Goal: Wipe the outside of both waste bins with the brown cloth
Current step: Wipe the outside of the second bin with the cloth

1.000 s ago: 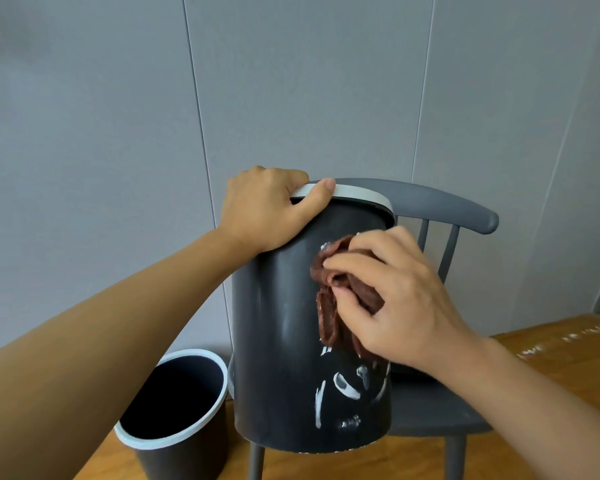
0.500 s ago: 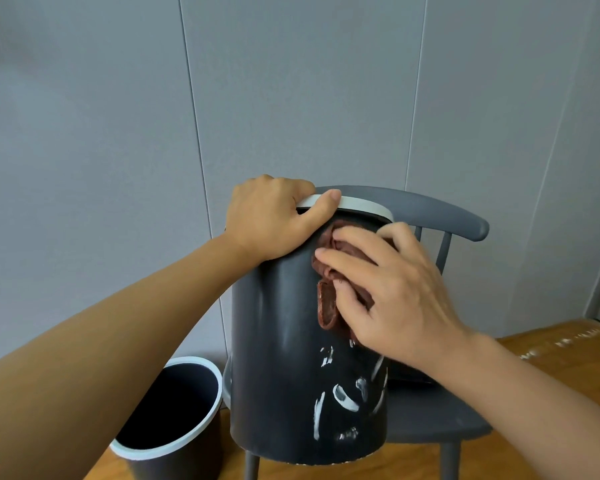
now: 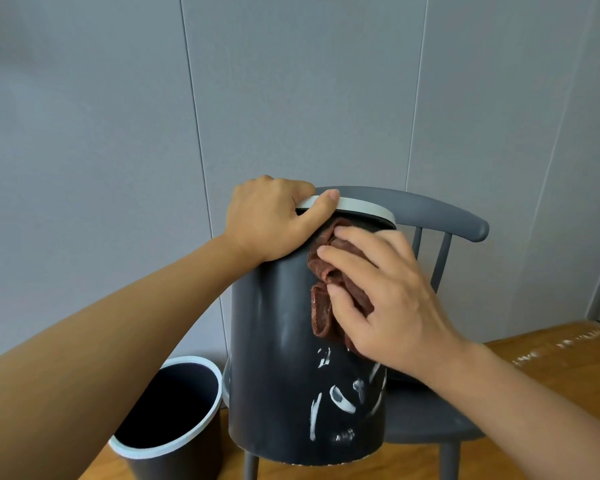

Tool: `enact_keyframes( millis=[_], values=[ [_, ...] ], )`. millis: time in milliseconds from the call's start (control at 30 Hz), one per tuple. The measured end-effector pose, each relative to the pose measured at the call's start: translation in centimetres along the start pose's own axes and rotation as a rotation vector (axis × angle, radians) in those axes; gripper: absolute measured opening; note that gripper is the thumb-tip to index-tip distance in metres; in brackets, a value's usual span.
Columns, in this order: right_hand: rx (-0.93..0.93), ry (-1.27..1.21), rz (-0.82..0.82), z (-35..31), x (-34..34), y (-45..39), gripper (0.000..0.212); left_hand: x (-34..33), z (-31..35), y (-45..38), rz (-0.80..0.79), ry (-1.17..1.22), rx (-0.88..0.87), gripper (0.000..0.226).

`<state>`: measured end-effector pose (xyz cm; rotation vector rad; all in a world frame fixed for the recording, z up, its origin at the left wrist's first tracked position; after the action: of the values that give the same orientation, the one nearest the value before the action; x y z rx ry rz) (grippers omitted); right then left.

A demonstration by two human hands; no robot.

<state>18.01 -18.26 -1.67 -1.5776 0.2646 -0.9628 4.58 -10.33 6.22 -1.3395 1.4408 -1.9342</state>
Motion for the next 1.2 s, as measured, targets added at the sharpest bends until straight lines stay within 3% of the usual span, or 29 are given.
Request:
enact_keyframes(
  millis=[200, 367, 533, 733, 900, 967, 1067, 1200],
  values=[
    [0.199, 0.003, -0.120, -2.0, -0.4, 2.4, 0.030, 0.1, -0.4, 0.2, 0.004, -0.024, 0.026, 0.062],
    [0.000, 0.023, 0.022, 0.9, 0.2, -1.0, 0.036, 0.2, -0.4, 0.1, 0.007, -0.034, 0.020, 0.062],
    [0.237, -0.017, -0.137, -2.0, -0.7, 1.8, 0.035, 0.5, -0.6, 0.4, 0.019, 0.010, 0.022, 0.061],
    [0.037, -0.002, 0.037, 1.7, 0.2, -1.0, 0.035, 0.4, -0.6, 0.1, -0.002, -0.017, 0.029, 0.061],
    [0.260, -0.041, -0.127, -1.7, -0.7, 1.8, 0.035, 0.6, -1.1, 0.4, -0.003, -0.003, 0.047, 0.061],
    [0.193, -0.036, -0.086, -0.3, -0.5, 0.3, 0.034, 0.7, -1.2, 0.4, -0.010, -0.008, 0.062, 0.061],
    [-0.054, -0.044, 0.000, 2.3, -0.3, -1.1, 0.041, 0.5, -1.0, 0.2, -0.020, -0.020, 0.068, 0.061],
    [-0.134, -0.089, -0.245, 1.5, -2.0, 1.7, 0.078, 0.5, -1.7, 0.3, -0.020, -0.015, 0.097, 0.062]
  ],
)
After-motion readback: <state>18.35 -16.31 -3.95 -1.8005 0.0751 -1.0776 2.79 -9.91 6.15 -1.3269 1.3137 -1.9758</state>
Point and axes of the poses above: each hand's wrist, its own y-axis away from the middle knuckle, its own x-axis out of the back of the hand, z = x × y, the point moved 9 cm from there along -y, towards the middle knuckle, and after that the axes turned 3 degrees about z, right-handed, at the moved point
